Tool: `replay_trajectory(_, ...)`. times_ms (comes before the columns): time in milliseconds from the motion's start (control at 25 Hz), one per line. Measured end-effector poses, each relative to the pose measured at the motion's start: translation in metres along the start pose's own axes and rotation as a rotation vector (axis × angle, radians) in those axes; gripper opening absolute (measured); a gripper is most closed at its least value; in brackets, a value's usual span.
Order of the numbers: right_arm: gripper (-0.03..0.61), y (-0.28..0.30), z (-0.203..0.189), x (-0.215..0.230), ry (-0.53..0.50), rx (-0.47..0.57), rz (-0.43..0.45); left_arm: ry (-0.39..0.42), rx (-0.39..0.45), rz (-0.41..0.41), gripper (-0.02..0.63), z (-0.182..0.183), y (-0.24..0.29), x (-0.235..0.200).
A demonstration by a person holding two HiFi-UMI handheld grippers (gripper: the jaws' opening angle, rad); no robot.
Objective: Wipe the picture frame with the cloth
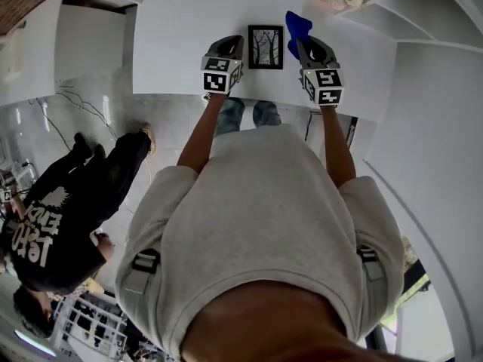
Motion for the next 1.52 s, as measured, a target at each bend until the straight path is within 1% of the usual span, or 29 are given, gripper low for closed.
replay_trajectory(320, 0.06, 0.016, -0.008, 0.006, -0.07, -0.053, 0.03, -0.019, -0.065, -0.035, 0.018, -0.023, 0.021, 0.006)
replay_trajectory(560, 0.06, 0.032, -0.013, 0.01, -0.18, -0.107, 0.066, -0.037, -0.102, -0.057, 0.022, -0.036, 0.035, 0.014)
replay_trajectory(600, 0.06, 0.034, -0.013, 0.01, -0.199, -0.114, 0.073, -0.044, -0.11, -0.057, 0.04, -0.038, 0.036, 0.014)
replay_trajectory(680, 0.06, 0.038, -0.012, 0.01, -0.23, -0.123, 0.087, -0.062, -0.125, -0.058, 0.098, -0.042, 0.037, 0.014)
replay_trajectory(720, 0.06, 0.04, -0.01, 0.01, -0.242, -0.128, 0.092, -0.068, -0.129, -0.058, 0.101, -0.043, 0.038, 0.014)
replay_trajectory(1080, 0.06, 0.066, -0.01, 0.013, -0.411, -0.158, 0.146, -0.111, -0.178, -0.042, 0.109, -0.056, 0.051, 0.016)
replay_trajectory(1320, 0.06, 0.076, -0.007, 0.005, -0.531, -0.177, 0.163, -0.12, -0.18, -0.04, 0.095, -0.055, 0.05, 0.016)
replay_trajectory(1520, 0.06, 0.084, -0.015, -0.001, -0.597, -0.22, 0.19, -0.129, -0.178, -0.031, 0.094, -0.054, 0.05, 0.017)
Point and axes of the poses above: the fingertips, and each gripper's own axes: y forward along the fingers, x to its right, z out of its top, the point moved 4 cm from there along -y, backward along the fingers, and after that the axes turned 5 degrees about -x, right-handed, at the moved point
